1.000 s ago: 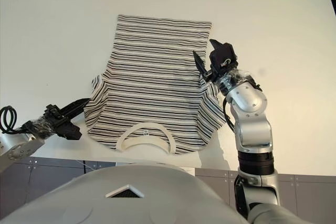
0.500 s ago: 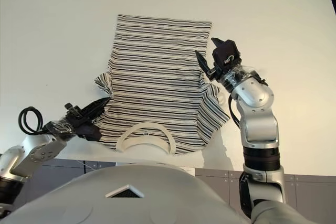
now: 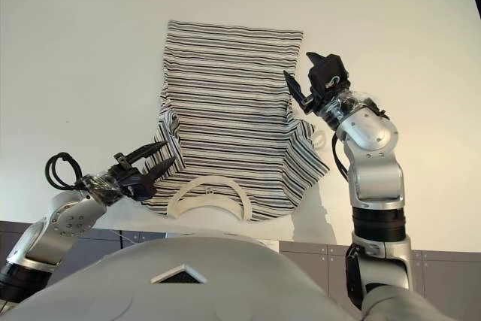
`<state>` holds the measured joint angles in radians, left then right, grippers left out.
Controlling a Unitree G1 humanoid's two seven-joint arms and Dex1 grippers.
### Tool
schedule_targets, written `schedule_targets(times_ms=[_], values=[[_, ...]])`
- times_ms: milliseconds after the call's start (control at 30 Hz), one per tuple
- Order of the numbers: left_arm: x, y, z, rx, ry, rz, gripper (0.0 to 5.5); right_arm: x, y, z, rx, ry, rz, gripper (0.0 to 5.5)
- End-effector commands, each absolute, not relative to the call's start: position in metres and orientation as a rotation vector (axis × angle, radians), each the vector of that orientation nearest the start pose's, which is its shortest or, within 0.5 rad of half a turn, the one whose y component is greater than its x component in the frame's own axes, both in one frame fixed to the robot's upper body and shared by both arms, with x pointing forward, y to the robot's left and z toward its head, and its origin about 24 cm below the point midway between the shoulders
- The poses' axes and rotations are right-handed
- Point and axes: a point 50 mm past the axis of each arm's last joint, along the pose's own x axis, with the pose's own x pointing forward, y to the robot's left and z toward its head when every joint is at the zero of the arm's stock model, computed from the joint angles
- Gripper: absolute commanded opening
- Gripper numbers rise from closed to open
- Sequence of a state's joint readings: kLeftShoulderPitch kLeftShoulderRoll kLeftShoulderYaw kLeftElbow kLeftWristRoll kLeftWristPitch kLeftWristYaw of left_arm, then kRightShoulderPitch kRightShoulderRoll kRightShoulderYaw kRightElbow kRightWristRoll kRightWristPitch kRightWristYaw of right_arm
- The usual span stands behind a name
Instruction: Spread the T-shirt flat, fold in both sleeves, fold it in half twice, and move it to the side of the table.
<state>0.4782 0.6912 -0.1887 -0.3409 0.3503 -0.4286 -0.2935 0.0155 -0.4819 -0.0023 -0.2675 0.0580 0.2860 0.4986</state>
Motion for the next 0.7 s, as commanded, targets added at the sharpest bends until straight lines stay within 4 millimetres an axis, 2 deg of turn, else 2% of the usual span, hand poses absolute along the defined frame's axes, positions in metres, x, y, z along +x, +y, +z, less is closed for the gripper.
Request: schedule_targets(times_ms=[33, 100, 233, 300, 400, 433, 500, 533, 567, 633, 667, 700], values=[[0.150, 0.181, 0.073, 0.829, -0.154, -0.596, 2.61, 0.236, -0.212, 0.087, -0.428, 0.157, 0.469, 2.63], [0.147, 0.184, 0.073, 0.797, -0.114, -0.558, 2.61, 0.233, -0.222, 0.086, -0.447, 0.179, 0.451, 2.63], [0.128, 0.194, 0.057, 0.725, 0.040, -0.528, 2.61, 0.235, -0.228, 0.088, -0.459, 0.183, 0.450, 2.63], [0.137, 0.211, 0.056, 0.588, 0.123, -0.322, 2.61, 0.236, -0.239, 0.088, -0.483, 0.199, 0.424, 2.63], [0.160, 0.232, 0.070, 0.420, 0.101, 0.055, 2.61, 0.234, -0.264, 0.088, -0.678, 0.267, 0.476, 2.63], [0.171, 0.236, 0.080, 0.327, 0.060, 0.203, 2.61, 0.222, -0.270, 0.088, -0.636, 0.337, 0.565, 2.63], [0.188, 0.232, 0.097, 0.188, -0.021, 0.393, 2.61, 0.198, -0.278, 0.094, -0.410, 0.475, 0.750, 2.63], [0.190, 0.228, 0.102, 0.153, -0.039, 0.439, 2.61, 0.197, -0.286, 0.096, -0.366, 0.503, 0.762, 2.63], [0.190, 0.225, 0.104, 0.148, -0.047, 0.464, 2.61, 0.202, -0.295, 0.096, -0.364, 0.516, 0.729, 2.63], [0.184, 0.223, 0.102, 0.146, -0.029, 0.503, 2.61, 0.217, -0.314, 0.101, -0.155, 0.526, 0.585, 2.63], [0.179, 0.225, 0.099, 0.134, -0.012, 0.532, 2.61, 0.218, -0.320, 0.099, -0.013, 0.559, 0.533, 2.63], [0.176, 0.229, 0.097, 0.114, 0.002, 0.567, 2.61, 0.204, -0.322, 0.090, 0.089, 0.635, 0.539, 2.63]])
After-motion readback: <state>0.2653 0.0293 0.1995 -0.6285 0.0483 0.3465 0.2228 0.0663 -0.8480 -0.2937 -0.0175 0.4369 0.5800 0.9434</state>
